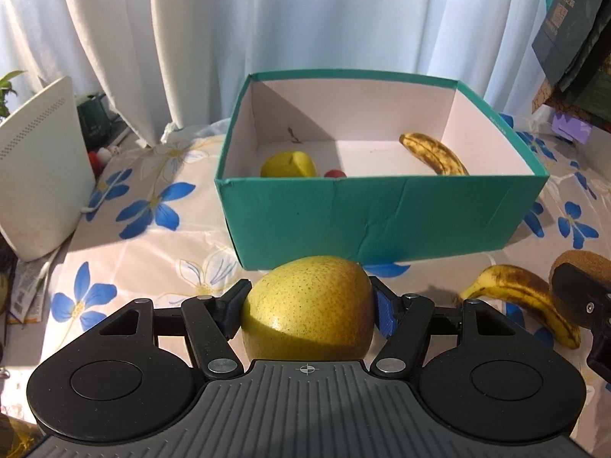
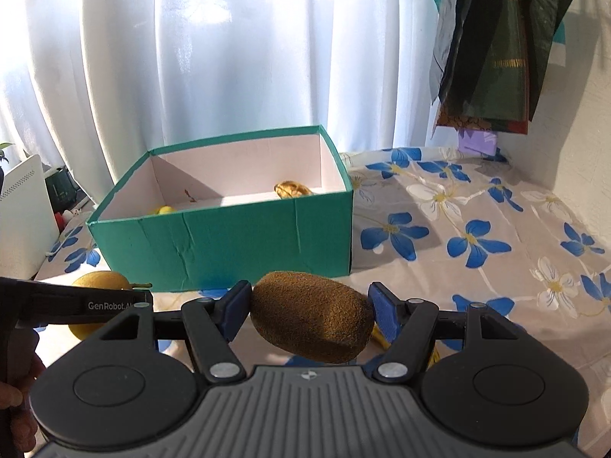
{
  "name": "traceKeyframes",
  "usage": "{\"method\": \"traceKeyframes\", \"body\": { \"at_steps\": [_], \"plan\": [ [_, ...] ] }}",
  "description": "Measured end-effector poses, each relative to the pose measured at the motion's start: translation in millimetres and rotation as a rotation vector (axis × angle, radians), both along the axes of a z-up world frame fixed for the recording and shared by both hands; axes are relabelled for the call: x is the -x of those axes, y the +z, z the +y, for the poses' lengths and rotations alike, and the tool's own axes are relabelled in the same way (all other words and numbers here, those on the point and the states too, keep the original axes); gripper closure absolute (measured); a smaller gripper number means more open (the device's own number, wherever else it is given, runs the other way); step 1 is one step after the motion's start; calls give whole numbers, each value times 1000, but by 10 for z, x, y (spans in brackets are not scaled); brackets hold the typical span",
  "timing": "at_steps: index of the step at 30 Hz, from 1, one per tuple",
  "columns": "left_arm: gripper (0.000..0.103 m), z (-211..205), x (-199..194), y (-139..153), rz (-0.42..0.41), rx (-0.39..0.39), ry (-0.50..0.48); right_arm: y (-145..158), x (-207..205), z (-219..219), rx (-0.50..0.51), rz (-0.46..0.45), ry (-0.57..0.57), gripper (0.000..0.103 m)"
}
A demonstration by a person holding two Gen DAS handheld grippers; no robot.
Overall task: Organize fruits
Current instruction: 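Lift and carry the pear in the left gripper and kiwi in the right over the box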
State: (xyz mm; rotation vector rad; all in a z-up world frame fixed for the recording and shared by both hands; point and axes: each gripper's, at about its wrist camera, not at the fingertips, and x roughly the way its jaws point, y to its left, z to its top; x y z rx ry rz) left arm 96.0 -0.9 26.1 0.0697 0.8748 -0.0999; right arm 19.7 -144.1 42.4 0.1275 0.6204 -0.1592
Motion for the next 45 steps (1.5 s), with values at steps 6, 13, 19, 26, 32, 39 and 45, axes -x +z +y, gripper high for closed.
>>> {"method": "traceKeyframes", "body": {
  "at_steps": [6, 13, 19, 26, 32, 39, 45],
  "plan": [
    [33, -48, -104, 209, -28, -8, 80, 185, -218, -59, 15, -49, 49, 36],
    [33, -204, -194, 506, -103, -16, 105, 390, -425, -106, 23, -89, 82, 36],
    [33, -255, -305, 553, -126, -21, 130, 484, -565, -167, 32, -109, 95, 36],
    [33, -276, -473, 515, -135, -20, 144, 472, -789, -220, 49, -109, 107, 36],
    [33, -290, -612, 469, -148, -21, 145, 381, -982, -279, 39, -95, 95, 36],
    [33, -260, -767, 363, -128, -16, 151, 230, -1163, -285, 40, -67, 95, 36],
    [33, -266, -857, 294, -122, -13, 137, 123, -1278, -276, 58, -41, 94, 36]
  ]
}}
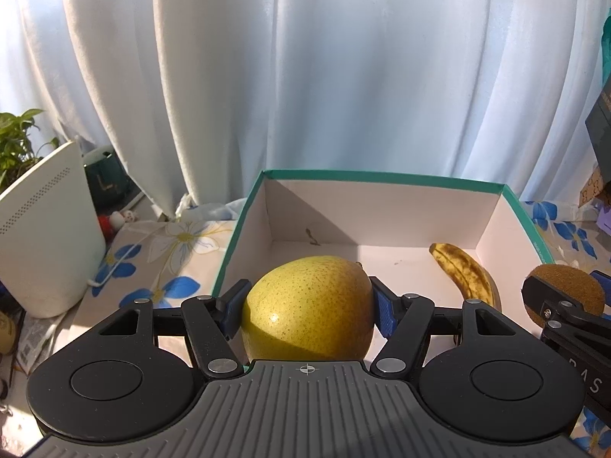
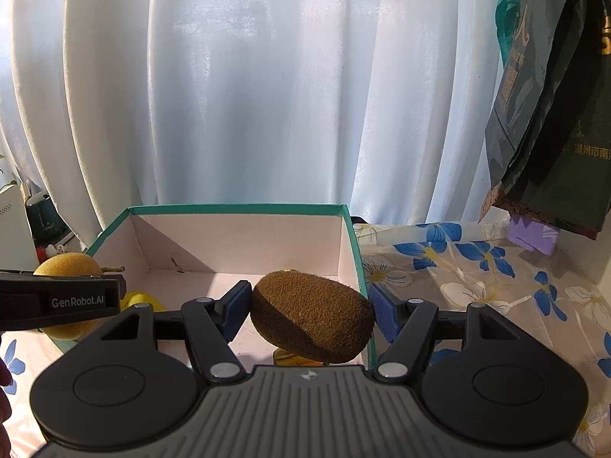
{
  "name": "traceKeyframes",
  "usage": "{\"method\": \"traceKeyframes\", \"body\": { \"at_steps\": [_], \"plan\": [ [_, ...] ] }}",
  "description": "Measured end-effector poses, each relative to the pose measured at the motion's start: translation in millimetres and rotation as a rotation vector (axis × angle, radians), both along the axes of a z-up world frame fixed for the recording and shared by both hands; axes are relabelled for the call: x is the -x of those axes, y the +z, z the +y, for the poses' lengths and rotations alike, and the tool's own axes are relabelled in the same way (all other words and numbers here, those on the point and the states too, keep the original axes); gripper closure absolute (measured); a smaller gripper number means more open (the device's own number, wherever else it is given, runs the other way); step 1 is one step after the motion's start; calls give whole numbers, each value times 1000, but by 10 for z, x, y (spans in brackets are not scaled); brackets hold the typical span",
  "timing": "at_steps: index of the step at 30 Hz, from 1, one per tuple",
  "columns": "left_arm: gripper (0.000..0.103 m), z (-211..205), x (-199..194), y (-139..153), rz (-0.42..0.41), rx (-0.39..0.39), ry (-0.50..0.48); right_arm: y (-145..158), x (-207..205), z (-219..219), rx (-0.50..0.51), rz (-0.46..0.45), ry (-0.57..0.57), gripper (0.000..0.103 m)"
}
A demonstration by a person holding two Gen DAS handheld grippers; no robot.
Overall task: Organize fruits
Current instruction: 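Lift and carry the pear in the left gripper and kiwi in the right over the box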
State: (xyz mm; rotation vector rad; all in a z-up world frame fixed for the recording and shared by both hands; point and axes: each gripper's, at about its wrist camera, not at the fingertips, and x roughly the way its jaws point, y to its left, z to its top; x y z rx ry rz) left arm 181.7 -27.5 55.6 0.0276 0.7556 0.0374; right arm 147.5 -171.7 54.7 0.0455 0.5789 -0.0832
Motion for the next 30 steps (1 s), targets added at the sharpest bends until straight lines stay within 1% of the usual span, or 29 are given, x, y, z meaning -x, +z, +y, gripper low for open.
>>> {"method": "traceKeyframes", "body": {
  "at_steps": [13, 24, 30],
  "plan": [
    [33, -10, -137, -164, 21, 4, -11, -201, -158, -12, 13, 43, 1, 36],
    [33, 22, -244, -327, 55, -15, 4, -282, -175, 69, 114, 16, 32, 35],
    [33, 39, -251, -370, 64, -18, 8, -318, -168, 97, 141, 1, 45, 35]
  ]
}}
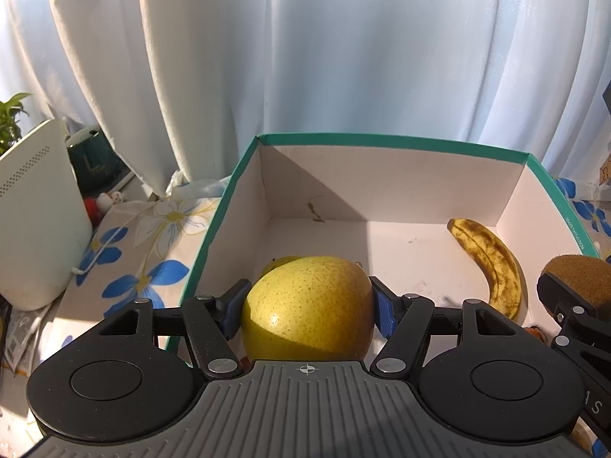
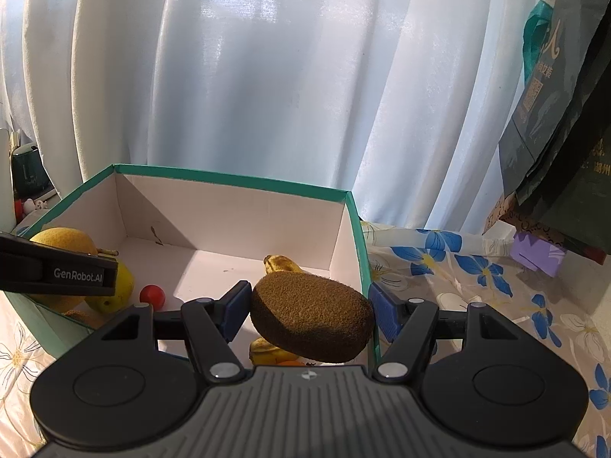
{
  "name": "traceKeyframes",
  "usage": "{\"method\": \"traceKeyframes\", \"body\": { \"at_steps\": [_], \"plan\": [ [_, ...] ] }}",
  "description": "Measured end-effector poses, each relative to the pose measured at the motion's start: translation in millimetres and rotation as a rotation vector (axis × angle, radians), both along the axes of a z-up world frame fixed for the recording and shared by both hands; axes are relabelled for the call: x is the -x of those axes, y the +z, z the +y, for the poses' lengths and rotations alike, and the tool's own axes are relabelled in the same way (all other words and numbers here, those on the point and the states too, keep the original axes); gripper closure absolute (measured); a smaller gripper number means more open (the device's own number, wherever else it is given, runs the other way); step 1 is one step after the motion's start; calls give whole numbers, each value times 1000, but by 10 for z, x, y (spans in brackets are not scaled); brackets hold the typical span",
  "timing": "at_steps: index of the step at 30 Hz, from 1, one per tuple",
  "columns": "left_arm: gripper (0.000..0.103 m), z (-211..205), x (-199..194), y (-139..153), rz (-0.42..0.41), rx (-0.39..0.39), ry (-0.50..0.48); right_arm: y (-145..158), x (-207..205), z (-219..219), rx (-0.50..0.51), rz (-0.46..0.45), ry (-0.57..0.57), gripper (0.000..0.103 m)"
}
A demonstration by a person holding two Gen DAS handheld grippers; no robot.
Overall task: Organize fruits
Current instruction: 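Lift and carry the pear in the left gripper and kiwi in the right over the box, then open the left gripper to drop the pear while the right gripper releases the kiwi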
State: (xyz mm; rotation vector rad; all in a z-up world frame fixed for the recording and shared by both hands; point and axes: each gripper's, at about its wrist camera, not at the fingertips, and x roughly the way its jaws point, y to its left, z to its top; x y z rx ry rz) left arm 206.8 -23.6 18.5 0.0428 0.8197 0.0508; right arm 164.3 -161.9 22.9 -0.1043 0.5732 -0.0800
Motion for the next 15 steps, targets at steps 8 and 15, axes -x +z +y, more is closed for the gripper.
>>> {"method": "traceKeyframes", "body": {
  "at_steps": [8, 15],
  "plan": [
    [33, 52, -40, -48, 16, -7, 18, -115, -85, 60, -60, 56, 47, 35],
    [33, 63, -52, -69, 14, -8, 22, -165, -109, 35, -118, 61, 40, 35]
  ]
}}
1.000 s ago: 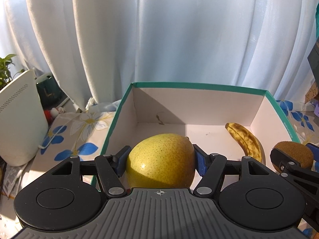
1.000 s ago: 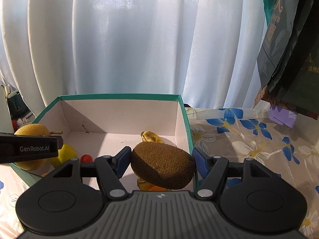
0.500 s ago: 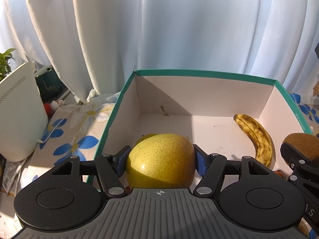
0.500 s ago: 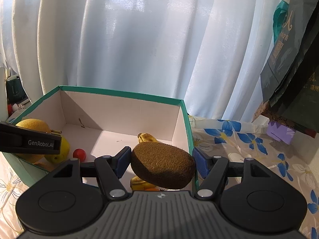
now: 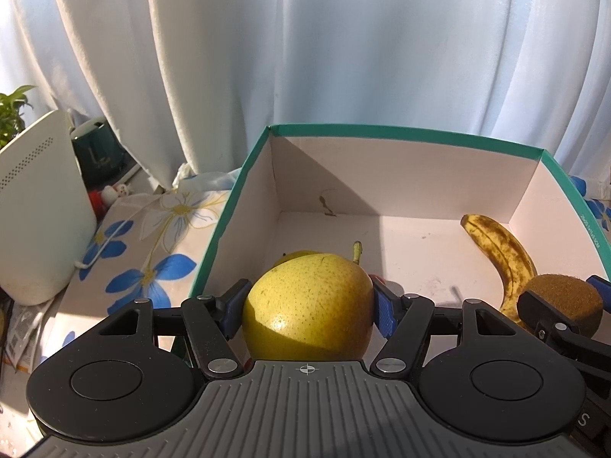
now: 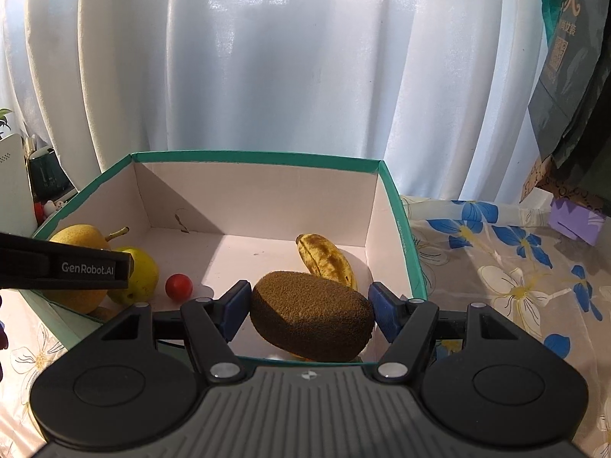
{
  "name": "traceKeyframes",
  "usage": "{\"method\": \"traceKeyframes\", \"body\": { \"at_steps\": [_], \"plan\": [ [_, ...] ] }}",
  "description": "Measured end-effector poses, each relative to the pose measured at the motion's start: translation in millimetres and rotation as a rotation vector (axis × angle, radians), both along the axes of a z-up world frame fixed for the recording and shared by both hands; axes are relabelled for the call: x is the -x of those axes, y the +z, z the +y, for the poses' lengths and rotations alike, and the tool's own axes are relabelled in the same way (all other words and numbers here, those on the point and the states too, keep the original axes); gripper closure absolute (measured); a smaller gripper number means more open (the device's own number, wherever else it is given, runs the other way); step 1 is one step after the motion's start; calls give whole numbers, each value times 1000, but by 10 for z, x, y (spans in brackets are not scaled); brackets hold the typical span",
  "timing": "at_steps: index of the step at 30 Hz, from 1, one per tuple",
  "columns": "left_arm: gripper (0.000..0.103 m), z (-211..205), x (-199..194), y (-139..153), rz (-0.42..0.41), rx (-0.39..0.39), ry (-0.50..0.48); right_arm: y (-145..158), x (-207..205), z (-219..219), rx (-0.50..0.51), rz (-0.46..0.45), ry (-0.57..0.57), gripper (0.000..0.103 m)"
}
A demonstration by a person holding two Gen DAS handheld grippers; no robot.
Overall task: Organize fruits
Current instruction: 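Open the left gripper to drop the pear while the right gripper releases the kiwi, then withdraw both grippers from the box toward the cherry tomato and banana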
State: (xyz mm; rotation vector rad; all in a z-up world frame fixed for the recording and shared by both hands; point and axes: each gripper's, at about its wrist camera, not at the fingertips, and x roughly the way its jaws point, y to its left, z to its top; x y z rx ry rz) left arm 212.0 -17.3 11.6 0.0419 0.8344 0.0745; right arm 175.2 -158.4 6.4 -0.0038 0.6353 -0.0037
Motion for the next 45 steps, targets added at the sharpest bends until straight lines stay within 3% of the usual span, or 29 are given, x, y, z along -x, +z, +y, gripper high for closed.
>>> {"method": "traceKeyframes", "body": {
  "at_steps": [5, 8, 11, 14, 17, 21, 25, 31, 36, 40, 42, 45],
  "plan": [
    [33, 12, -5, 2, 1, -2, 1, 4, 10, -4, -6, -3, 7, 33],
    [33, 12, -9, 1, 3, -5, -2, 32, 45, 34, 28, -25, 13, 16],
    [33, 7, -12, 4, 4, -4, -3, 77, 88, 14, 26, -42, 13, 15],
    [33, 2, -8, 7, 5, -1, -8, 171, 185, -57, -12, -65, 0, 14],
    [33, 11, -8, 15, 7, 8, -11, 263, 350, -145, -56, -94, -29, 7],
    [33, 8, -10, 10, 7, 12, -12, 351, 725, -318, -167, -130, -87, 3],
    [33, -32, -21, -2, 6, 17, -24, 329, 982, -434, -236, -109, -126, 2],
    [33, -57, -20, -24, 7, -6, -22, 277, 1152, -422, -189, -78, -156, 2],
    [30, -140, 44, 38, -20, -1, -74, 282, 1238, -409, -182, -73, -165, 2],
    [26, -93, 93, 47, 15, 81, -109, 314, 1308, -401, -177, -78, -171, 2],
    [27, -42, 196, 116, -24, 64, -89, 333, 1345, -390, -167, -84, -170, 2],
    [19, 16, 417, 247, -80, 64, -122, 322, 1404, -379, -140, -80, -174, 2]
  ]
}}
